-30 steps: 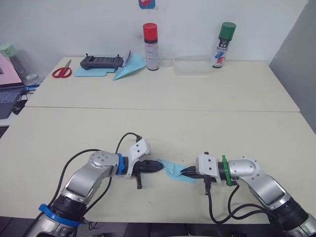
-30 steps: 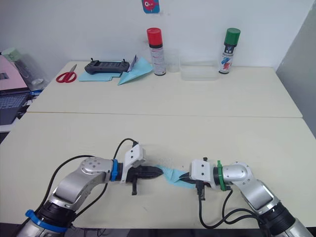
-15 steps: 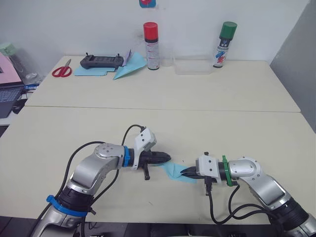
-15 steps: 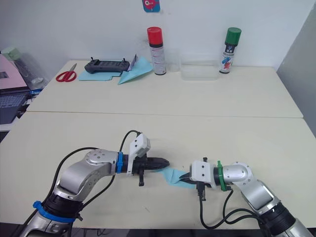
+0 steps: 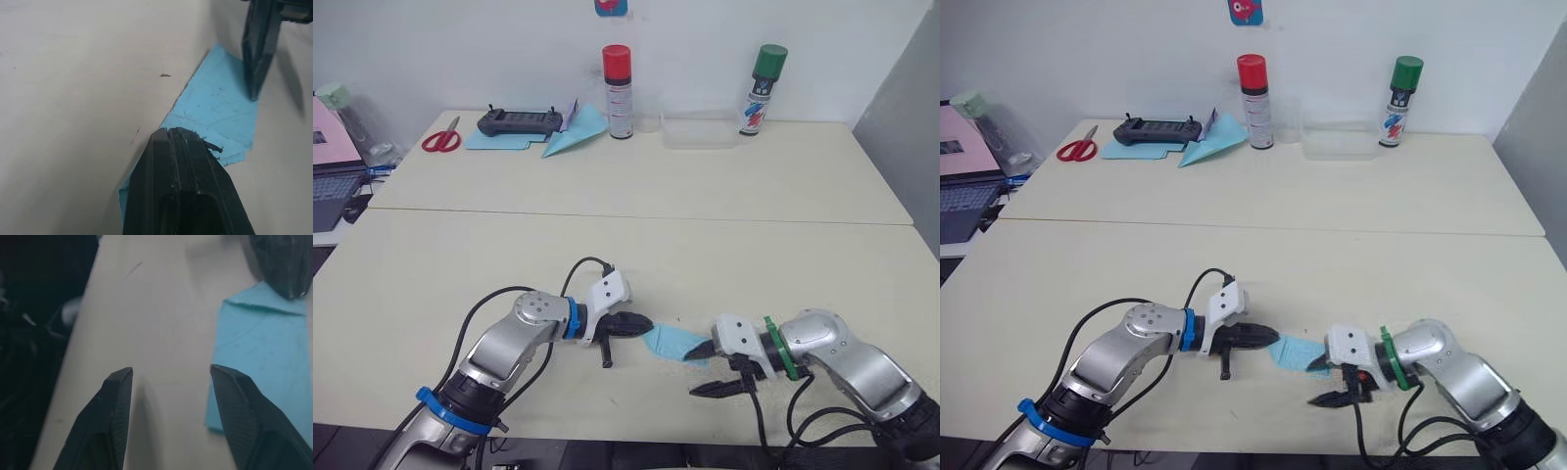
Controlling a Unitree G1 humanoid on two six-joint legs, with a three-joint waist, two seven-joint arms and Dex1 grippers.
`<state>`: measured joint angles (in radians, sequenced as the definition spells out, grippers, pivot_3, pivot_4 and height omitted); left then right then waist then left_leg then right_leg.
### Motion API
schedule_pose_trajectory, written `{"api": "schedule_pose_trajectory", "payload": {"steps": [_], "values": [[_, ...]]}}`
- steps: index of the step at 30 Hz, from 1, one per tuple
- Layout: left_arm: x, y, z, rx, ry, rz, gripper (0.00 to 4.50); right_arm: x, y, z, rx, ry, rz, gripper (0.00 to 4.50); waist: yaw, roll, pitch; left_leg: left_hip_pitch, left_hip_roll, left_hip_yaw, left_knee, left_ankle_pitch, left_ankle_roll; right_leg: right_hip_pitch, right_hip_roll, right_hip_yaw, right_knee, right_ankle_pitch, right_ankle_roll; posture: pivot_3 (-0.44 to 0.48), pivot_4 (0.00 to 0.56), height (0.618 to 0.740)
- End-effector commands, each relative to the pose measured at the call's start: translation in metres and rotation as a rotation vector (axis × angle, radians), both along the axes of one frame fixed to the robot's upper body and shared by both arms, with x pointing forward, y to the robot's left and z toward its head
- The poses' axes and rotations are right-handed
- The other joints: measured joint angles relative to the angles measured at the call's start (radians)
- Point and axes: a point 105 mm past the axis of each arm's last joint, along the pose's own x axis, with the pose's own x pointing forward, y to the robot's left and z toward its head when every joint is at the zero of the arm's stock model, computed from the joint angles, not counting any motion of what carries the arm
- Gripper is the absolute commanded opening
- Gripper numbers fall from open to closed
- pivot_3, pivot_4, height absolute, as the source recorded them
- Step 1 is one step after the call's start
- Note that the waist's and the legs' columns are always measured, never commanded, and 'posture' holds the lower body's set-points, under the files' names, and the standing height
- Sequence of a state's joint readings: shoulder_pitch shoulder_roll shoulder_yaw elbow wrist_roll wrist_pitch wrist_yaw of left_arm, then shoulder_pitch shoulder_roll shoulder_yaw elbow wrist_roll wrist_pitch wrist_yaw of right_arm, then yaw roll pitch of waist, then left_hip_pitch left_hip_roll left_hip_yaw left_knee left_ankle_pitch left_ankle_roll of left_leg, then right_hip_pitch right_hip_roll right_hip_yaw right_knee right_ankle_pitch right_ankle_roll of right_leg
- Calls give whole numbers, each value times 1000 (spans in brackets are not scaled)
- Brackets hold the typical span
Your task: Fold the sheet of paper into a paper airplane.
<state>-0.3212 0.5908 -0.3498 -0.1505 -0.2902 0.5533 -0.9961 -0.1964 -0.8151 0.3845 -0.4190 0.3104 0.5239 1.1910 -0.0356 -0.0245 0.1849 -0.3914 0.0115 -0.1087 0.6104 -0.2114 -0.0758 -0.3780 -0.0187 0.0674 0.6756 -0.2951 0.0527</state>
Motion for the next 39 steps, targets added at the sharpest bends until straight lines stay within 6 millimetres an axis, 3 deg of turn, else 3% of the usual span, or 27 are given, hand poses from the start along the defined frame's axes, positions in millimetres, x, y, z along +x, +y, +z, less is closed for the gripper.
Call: {"api": "schedule_pose_trajectory", "payload": {"steps": [1, 5, 7, 9, 13, 21, 28, 39], "values": [[-2, 6, -24, 72, 61, 28, 0, 14, -1, 26, 77, -20, -65, 2406, 0, 0, 0, 0, 0, 0, 0, 0, 0, 0, 0, 0, 0, 0, 0, 0, 150, 740], [-1, 4, -24, 69, 57, 27, 0, 36, 9, 52, 230, -8, -188, 2406, 2, 0, 0, 3, 0, 0, 1, 0, 0, 3, 0, 0, 0, 0, 1, 0, 150, 740], [-1, 3, -24, 69, 53, 26, 0, 42, 17, 58, 281, -15, -226, 2051, 3, 0, 0, 4, 0, 0, 1, 0, 0, 5, 0, 0, 0, 0, 0, 0, 150, 740], [-1, 3, -24, 69, 50, 25, 0, 47, 23, 56, 289, -58, -248, 1431, 6, 0, 0, 4, 0, 0, 1, 0, 0, 5, 0, 0, -1, 0, 1, 0, 150, 740], [0, 1, -23, 71, 39, 26, 0, 47, 34, 22, 185, -165, -231, 36, 6, 0, -1, 3, -1, 0, 0, 0, 0, 4, -1, 0, -2, 0, 1, 0, 150, 740], [1, 2, -23, 80, 34, 25, 0, 49, 15, -13, 58, -131, -316, 36, 6, 0, -1, 4, -1, 0, 1, 0, 0, 5, -1, 0, -2, 1, 1, 0, 150, 740], [0, 1, -25, 75, 42, 23, 0, 46, -11, -15, 28, -68, -422, 36, 6, 0, -1, 4, -1, 0, 1, 0, 0, 5, -1, 0, -2, 1, 1, 0, 150, 740], [0, -3, -25, 70, 43, 10, 0, 25, -48, -22, -79, -75, -416, 36, 9, -2, -6, 4, -2, 0, 1, 0, 0, 8, -2, 0, -5, 1, 1, 0, 150, 740]]}}
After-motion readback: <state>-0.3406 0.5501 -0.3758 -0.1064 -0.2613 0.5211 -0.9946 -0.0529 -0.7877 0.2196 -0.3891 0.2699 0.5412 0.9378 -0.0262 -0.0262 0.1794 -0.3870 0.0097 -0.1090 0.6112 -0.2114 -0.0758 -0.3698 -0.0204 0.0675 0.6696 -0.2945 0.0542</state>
